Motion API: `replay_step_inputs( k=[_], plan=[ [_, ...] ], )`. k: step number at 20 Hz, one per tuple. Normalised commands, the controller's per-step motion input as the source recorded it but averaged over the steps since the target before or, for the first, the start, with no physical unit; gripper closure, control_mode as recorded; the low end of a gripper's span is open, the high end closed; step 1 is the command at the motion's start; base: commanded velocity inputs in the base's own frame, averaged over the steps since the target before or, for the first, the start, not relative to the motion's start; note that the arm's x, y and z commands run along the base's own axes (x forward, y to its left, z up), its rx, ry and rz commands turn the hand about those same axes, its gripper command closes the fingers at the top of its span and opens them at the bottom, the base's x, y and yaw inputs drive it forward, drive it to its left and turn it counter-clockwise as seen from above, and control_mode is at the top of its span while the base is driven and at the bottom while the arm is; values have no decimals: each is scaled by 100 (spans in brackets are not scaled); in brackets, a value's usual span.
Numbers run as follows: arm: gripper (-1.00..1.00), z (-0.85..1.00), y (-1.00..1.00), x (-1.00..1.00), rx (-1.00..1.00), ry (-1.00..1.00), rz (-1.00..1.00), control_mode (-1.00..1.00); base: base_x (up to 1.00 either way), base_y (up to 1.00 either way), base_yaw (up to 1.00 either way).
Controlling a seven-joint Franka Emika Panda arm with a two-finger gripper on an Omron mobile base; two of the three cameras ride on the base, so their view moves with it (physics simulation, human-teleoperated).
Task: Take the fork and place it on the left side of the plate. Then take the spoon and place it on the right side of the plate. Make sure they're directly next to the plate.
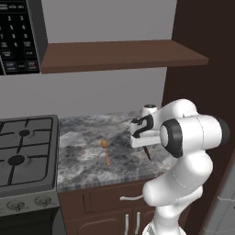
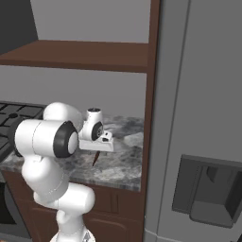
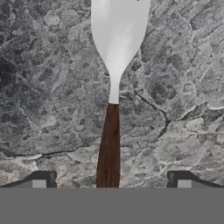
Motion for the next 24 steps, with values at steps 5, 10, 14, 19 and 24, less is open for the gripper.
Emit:
replay_step_inputs(
  k=[5,10,14,19,24],
  plan=[
    [-100,-23,0,19,0,0,0,-100,0,0,0],
    [100,-32,0,15,0,1,0,-100,0,0,0],
    [100,-46,6,0,0,0,0,-100,0,0,0],
    [100,-31,18,0,0,-4,0,-100,0,0,0],
    [100,-20,45,0,0,-11,2,-100,0,0,0]
  ],
)
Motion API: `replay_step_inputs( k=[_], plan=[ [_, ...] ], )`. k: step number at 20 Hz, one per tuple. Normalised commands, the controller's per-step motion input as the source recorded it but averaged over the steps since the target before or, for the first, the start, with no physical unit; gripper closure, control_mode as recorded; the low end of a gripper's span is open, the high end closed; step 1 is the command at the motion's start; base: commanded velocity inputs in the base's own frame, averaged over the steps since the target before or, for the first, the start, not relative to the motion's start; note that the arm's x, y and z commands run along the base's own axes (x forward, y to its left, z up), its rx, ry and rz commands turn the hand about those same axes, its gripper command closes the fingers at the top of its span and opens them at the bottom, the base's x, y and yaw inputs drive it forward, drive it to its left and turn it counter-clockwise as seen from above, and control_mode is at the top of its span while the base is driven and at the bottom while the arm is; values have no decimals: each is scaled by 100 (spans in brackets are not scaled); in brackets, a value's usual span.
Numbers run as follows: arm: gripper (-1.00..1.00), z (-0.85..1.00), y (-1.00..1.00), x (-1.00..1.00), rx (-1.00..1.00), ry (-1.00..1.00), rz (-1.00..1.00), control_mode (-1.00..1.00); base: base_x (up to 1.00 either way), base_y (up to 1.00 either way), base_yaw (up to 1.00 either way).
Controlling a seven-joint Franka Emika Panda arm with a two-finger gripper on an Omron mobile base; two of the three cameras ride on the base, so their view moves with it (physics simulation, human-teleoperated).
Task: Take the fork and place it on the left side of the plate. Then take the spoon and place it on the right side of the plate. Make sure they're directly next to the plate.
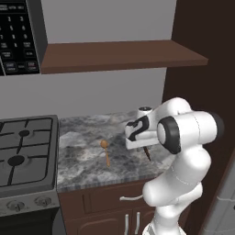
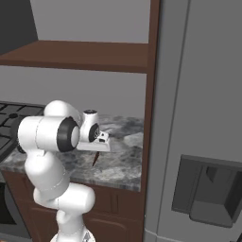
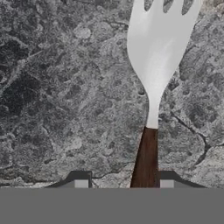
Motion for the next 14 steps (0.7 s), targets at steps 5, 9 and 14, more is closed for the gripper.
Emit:
replay_step_inputs(
  k=[5,9,14],
  plan=[
    [100,-11,43,0,0,-8,3,-100,0,0,0],
    [100,2,5,-20,4,-6,1,-100,0,0,0],
    [100,33,-9,-41,1,-16,3,-100,0,0,0]
  ],
)
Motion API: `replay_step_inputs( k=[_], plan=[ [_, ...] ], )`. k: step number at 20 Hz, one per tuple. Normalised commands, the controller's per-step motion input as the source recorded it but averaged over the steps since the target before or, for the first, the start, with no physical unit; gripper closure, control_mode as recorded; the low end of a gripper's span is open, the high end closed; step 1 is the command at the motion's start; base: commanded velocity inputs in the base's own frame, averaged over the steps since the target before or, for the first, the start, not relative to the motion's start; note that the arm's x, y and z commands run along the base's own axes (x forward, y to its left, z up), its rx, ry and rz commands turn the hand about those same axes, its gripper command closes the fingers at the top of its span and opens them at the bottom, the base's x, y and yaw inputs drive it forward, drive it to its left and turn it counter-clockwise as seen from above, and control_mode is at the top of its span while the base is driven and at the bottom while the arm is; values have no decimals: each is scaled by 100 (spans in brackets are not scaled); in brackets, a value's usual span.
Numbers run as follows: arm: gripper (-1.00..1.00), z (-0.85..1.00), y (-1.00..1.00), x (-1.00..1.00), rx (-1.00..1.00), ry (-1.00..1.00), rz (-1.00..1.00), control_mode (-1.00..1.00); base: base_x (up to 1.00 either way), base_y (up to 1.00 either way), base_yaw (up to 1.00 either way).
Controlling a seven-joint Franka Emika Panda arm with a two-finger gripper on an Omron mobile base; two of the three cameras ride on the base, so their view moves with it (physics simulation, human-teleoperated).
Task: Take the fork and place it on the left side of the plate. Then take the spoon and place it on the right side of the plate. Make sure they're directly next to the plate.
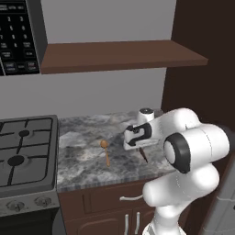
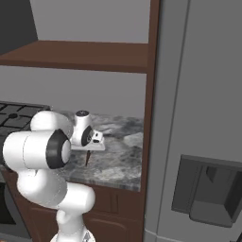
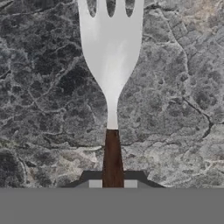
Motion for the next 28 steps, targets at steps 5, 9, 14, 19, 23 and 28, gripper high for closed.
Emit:
replay_step_inputs(
  k=[5,9,14,19,23,28],
  plan=[
    [100,64,-22,-37,1,-18,4,-100,0,0,0],
    [100,72,-20,-44,1,-15,1,-100,0,0,0],
    [100,88,-5,-46,5,-12,0,-100,0,0,0],
    [100,87,0,-46,8,-4,0,-100,0,0,0],
    [100,81,0,-50,9,0,0,-100,0,0,0],
    [100,66,7,-40,6,0,0,-100,0,0,0]
  ],
)
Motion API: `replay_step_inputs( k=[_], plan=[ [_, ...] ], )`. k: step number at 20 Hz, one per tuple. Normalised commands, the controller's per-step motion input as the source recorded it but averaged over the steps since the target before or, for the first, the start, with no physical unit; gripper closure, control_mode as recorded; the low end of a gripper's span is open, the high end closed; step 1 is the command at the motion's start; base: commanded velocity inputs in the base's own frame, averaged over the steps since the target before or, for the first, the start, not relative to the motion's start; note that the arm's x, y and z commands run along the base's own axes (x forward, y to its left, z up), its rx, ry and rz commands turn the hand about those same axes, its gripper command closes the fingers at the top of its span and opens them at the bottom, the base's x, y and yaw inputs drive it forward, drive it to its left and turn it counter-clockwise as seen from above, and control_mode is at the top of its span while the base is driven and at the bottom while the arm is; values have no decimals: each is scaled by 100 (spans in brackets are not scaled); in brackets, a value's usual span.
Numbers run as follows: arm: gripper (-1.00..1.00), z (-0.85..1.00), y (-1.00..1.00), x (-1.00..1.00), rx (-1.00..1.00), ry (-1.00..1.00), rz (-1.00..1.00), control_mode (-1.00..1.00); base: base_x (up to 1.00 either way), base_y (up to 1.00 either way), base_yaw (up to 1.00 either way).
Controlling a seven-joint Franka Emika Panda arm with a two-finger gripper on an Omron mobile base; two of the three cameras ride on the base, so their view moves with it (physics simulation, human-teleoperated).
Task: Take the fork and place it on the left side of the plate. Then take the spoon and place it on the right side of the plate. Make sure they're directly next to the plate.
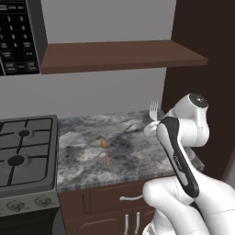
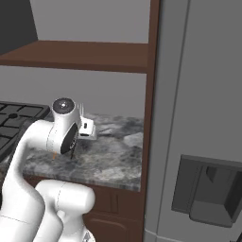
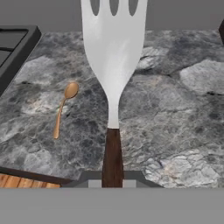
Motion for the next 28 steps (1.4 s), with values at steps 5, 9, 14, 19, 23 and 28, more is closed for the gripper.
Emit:
replay_step_inputs(
  k=[5,9,14,19,23,28],
  plan=[
    [100,4,24,-51,-1,-2,0,-100,0,0,0],
    [100,-6,14,-4,-3,1,1,-100,0,0,0],
    [100,0,16,-25,-5,-8,2,-100,0,0,0],
    [100,0,0,0,0,0,0,100,-69,49,18],
    [100,0,0,0,0,0,0,100,-26,59,40],
    [100,0,0,0,0,0,0,100,-1,62,53]
  ],
)
